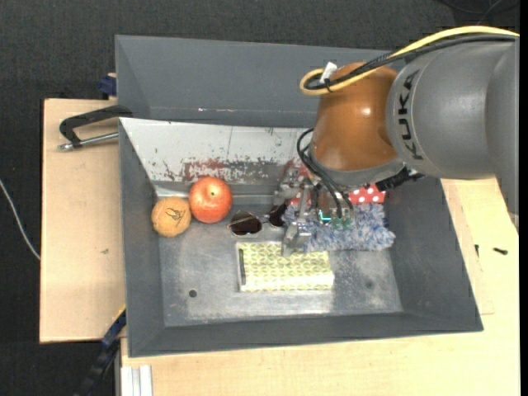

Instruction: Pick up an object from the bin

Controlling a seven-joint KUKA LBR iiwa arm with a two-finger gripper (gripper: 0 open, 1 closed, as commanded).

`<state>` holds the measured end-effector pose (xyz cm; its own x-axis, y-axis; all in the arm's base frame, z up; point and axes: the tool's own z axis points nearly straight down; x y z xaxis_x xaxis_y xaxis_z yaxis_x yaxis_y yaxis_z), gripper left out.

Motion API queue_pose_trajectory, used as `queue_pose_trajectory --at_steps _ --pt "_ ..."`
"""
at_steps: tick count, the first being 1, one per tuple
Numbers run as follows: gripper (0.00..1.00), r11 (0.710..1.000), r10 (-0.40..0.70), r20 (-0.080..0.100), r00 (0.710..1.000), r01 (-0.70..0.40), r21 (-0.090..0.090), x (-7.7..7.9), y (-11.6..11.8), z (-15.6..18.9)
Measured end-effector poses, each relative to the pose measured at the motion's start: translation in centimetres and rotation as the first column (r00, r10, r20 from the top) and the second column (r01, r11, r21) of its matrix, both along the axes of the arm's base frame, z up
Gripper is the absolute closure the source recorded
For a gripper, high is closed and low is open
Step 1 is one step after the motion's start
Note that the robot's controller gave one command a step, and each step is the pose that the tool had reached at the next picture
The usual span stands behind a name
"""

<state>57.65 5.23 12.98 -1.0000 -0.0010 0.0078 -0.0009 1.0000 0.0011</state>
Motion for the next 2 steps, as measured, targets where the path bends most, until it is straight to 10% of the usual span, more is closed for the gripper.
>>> queue_pose_trajectory --at_steps 2 --pt "0.0 0.983 0.184 0.013 0.983 -0.184 -0.002 -5.0 3.4 -5.7"
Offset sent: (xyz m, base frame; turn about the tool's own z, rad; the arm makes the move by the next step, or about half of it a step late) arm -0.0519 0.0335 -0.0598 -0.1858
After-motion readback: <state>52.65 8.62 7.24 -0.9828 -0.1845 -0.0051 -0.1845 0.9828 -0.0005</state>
